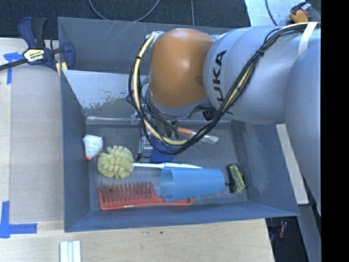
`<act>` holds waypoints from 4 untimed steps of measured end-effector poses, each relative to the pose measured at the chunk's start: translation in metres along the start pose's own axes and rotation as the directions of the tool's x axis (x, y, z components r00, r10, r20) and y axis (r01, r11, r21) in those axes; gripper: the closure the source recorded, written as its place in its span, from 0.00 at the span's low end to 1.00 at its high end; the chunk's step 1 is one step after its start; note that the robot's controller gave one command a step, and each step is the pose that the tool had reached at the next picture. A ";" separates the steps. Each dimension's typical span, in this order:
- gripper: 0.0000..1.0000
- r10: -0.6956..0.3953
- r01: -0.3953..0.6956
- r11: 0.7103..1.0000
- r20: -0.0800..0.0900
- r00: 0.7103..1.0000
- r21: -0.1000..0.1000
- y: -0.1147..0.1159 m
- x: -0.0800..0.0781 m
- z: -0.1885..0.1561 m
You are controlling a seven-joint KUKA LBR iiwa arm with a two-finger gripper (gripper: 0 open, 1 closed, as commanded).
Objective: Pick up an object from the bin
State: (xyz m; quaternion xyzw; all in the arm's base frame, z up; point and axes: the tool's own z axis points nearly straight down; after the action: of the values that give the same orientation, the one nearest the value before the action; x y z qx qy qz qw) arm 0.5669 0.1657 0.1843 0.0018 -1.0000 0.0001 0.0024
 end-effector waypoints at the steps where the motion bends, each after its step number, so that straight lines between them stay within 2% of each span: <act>1: 0.00 0.004 -0.004 1.000 0.008 1.000 -0.001 -0.001 -0.002 -0.005; 2: 0.00 -0.010 0.010 1.000 0.001 1.000 0.002 -0.040 0.017 0.067; 3: 1.00 -0.022 0.022 1.000 0.020 1.000 -0.006 0.024 0.030 0.093; 4: 1.00 -0.021 0.021 1.000 0.020 1.000 -0.006 0.024 0.030 0.093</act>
Offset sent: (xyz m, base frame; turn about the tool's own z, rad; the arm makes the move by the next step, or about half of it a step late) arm -0.0156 -0.0376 -0.0639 -0.0127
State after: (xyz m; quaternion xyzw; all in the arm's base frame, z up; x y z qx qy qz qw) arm 0.5366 0.1896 0.0917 0.0123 -0.9999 -0.0030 -0.0076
